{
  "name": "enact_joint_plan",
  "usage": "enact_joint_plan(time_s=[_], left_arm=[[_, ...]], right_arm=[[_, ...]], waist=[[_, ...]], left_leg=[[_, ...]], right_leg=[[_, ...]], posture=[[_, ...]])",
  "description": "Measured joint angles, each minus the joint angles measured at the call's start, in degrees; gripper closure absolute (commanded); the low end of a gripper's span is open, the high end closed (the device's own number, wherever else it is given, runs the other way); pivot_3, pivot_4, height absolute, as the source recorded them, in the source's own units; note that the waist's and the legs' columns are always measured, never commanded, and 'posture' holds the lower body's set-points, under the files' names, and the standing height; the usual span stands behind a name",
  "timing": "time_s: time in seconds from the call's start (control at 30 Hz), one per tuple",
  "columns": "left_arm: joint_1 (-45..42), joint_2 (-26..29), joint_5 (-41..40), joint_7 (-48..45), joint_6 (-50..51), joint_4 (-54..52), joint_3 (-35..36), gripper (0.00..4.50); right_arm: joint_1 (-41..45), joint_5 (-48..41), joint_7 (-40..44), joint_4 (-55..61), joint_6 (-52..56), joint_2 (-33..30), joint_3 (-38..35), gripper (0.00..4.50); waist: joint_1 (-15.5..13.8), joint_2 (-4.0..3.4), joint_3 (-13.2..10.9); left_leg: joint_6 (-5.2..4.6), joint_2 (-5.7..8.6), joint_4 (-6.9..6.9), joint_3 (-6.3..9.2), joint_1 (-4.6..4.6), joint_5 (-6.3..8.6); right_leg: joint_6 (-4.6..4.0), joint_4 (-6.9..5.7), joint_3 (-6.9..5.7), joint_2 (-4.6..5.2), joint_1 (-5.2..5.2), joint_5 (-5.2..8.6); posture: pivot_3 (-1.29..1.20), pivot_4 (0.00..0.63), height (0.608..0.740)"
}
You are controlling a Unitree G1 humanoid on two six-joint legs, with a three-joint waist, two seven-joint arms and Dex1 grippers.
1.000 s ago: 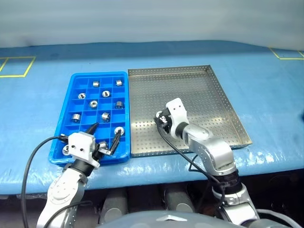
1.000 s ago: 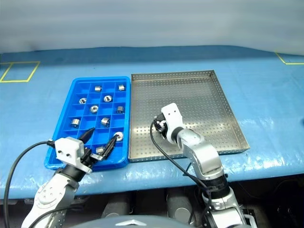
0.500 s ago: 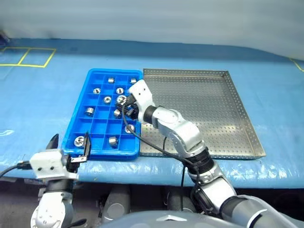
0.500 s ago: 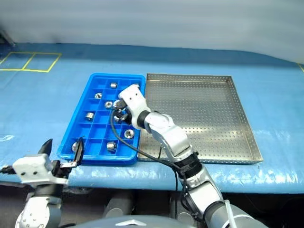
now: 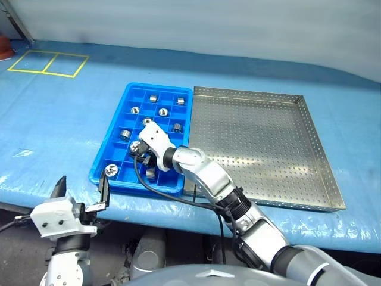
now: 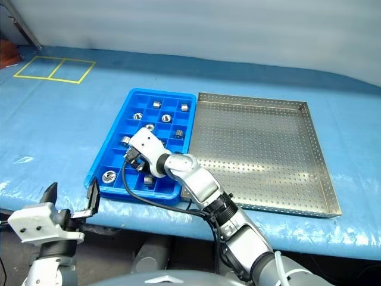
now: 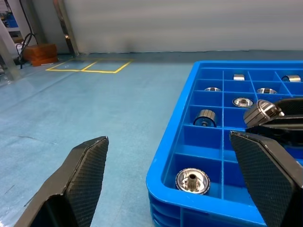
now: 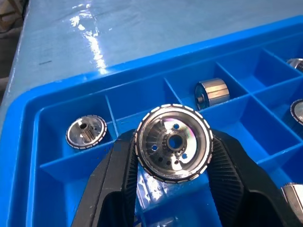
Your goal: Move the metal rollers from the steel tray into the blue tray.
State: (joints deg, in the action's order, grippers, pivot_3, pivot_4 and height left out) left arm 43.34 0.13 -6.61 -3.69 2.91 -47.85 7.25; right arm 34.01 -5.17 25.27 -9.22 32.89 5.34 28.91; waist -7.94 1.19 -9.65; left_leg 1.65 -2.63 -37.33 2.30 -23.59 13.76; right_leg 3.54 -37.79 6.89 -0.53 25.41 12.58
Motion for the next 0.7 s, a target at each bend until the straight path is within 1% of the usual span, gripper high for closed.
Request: enact_joint_plan(time_s=[0.27, 0.33, 0.47, 0.53, 0.63, 0.7], left_arm=[[-0.1, 0.1, 0.5, 0.0, 0.1, 0.0, -0.2, 0.00], [-0.1, 0.1, 0.5, 0.0, 0.1, 0.0, -0.3, 0.00], [-0.7, 0.1, 0.5, 0.0, 0.4, 0.0, -0.4, 0.00], [-1.3, 0.4, 0.2, -0.2, 0.7, 0.0, -0.5, 0.00], [-3.0, 1.6, -0.8, -0.7, 2.1, 0.0, -0.3, 0.00], [-5.7, 2.9, -1.6, -1.4, 3.5, 0.0, 0.6, 0.00]], right_arm=[[0.9, 1.1, 0.9, -6.3, -2.6, 2.4, -0.8, 2.81], [0.9, 1.1, 1.1, -6.6, -2.7, 2.6, -1.0, 2.07], [0.9, 0.7, 1.1, -6.5, -2.8, 2.7, -1.3, 0.81], [0.9, 0.1, 0.9, -5.8, -2.2, 2.7, -2.6, 0.16], [0.3, -2.1, 1.2, -0.8, -0.7, 2.7, -4.7, 0.16], [-1.1, -5.6, 2.9, 5.7, 0.3, 2.8, -7.0, 0.16]], waist=[[-0.2, -0.01, 0.0], [-0.3, -0.01, 0.0], [-0.3, -0.01, 0.0], [-0.2, -0.01, 0.0], [0.2, -0.03, 0.0], [0.5, -0.04, 0.0]], left_leg=[[0.00, -0.01, 0.05, 0.00, 0.01, 0.00], [0.00, -0.01, 0.05, 0.00, 0.01, 0.00], [0.00, -0.01, 0.05, 0.00, 0.02, 0.00], [0.00, -0.01, 0.04, 0.00, 0.01, 0.00], [0.00, -0.01, 0.05, 0.01, -0.04, 0.00], [0.00, -0.01, 0.06, 0.05, -0.05, 0.00]], right_leg=[[-0.02, 0.00, -0.01, -0.01, 0.02, 0.01], [-0.02, 0.00, -0.01, -0.01, 0.01, 0.01], [-0.02, 0.00, -0.01, -0.01, 0.01, 0.01], [-0.02, 0.00, -0.01, -0.01, 0.02, 0.01], [-0.02, 0.02, -0.01, -0.01, 0.06, 0.02], [-0.04, 0.03, -0.05, -0.01, 0.05, 0.03]], posture=[[0.48, 0.150, 0.740], [0.47, 0.150, 0.740], [0.43, 0.150, 0.740], [0.39, 0.150, 0.740], [0.33, 0.150, 0.740], [0.30, 0.150, 0.740]])
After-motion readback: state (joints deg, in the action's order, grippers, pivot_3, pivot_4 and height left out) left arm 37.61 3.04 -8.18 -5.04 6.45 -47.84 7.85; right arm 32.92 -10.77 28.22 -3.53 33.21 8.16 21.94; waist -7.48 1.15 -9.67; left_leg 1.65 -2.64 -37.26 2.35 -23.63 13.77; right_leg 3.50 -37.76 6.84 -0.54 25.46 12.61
